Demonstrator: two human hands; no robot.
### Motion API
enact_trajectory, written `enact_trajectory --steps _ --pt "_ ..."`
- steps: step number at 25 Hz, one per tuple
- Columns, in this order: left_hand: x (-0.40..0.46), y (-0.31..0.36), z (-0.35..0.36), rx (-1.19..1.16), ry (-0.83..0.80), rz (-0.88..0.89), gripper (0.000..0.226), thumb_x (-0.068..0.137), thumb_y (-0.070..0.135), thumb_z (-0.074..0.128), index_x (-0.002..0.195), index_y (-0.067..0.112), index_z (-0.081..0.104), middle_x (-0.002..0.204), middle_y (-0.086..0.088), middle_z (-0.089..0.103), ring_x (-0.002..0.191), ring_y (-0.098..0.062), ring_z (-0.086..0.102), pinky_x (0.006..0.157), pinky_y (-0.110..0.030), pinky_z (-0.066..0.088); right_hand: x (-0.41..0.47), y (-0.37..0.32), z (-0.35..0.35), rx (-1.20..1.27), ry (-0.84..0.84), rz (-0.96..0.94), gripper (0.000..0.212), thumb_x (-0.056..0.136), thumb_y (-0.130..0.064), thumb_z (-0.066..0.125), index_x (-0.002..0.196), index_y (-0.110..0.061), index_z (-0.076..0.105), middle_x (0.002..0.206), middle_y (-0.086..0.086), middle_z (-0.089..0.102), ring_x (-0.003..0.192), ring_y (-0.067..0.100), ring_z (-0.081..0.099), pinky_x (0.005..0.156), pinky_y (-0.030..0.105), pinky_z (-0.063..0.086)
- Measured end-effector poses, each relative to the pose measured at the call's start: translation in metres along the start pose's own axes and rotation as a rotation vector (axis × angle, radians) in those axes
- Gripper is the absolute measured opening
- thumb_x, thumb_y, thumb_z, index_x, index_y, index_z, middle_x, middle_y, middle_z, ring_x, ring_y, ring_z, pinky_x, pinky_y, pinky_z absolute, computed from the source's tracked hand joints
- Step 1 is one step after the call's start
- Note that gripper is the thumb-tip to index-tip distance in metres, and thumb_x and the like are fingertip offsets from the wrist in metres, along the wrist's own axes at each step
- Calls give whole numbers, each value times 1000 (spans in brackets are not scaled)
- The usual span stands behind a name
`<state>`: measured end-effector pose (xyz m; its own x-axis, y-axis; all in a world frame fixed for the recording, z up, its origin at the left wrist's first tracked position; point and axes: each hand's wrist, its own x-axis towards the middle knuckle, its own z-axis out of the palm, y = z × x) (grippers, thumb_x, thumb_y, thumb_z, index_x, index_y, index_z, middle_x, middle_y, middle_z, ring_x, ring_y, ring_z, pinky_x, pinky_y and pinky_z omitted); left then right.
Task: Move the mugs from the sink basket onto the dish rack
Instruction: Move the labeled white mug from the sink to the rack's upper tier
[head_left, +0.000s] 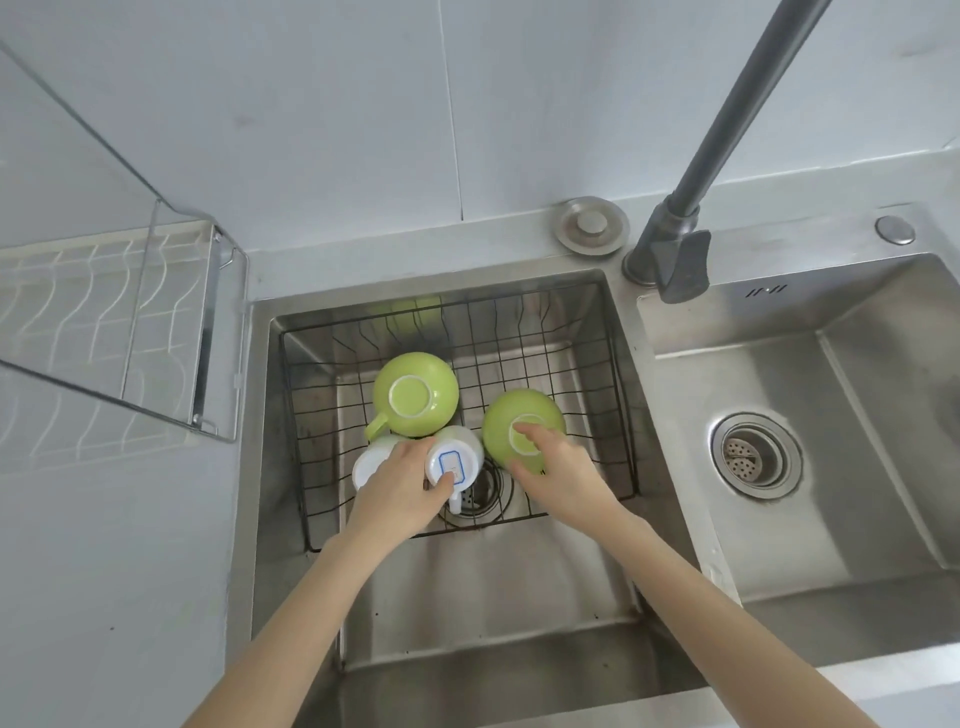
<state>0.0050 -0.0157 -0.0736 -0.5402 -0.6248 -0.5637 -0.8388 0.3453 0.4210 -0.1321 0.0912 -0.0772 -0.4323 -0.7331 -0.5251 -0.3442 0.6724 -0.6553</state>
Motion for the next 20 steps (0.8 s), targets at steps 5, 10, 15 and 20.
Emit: enact_trajectory --steps 5,10,15,20 --pt "17 -20 20 -98 -50 -15 47 89 24 48 135 19 37 136 -5 45 112 -20 51 92 -34 42 20 -2 28 13 -77 52 50 90 -24 52 137 -15 38 133 13 50 116 28 54 91 30 43" --pt "24 -24 32 -194 -38 -29 56 86 16 52 137 18 30 136 -6 44 103 -23 57 90 -41 48 35 -6 54 34 -134 91 55 89 -25 53 139 -16 34 129 14 54 107 27 57 93 38 48" --pt "26 -30 41 -165 -22 -6 63 85 5 48 141 18 22 141 -9 37 111 -32 54 89 -47 48 47 -8 63 -16 -154 110 56 93 -25 45 143 -15 23 132 21 48 114 38 54 95 42 44" --pt "24 -30 48 -36 74 12 62 87 10 52 141 20 22 144 -4 35 104 -37 58 78 -49 51 47 -6 65 -45 -133 103 54 94 -22 43 144 -17 23 128 22 50 109 39 56 91 43 46"
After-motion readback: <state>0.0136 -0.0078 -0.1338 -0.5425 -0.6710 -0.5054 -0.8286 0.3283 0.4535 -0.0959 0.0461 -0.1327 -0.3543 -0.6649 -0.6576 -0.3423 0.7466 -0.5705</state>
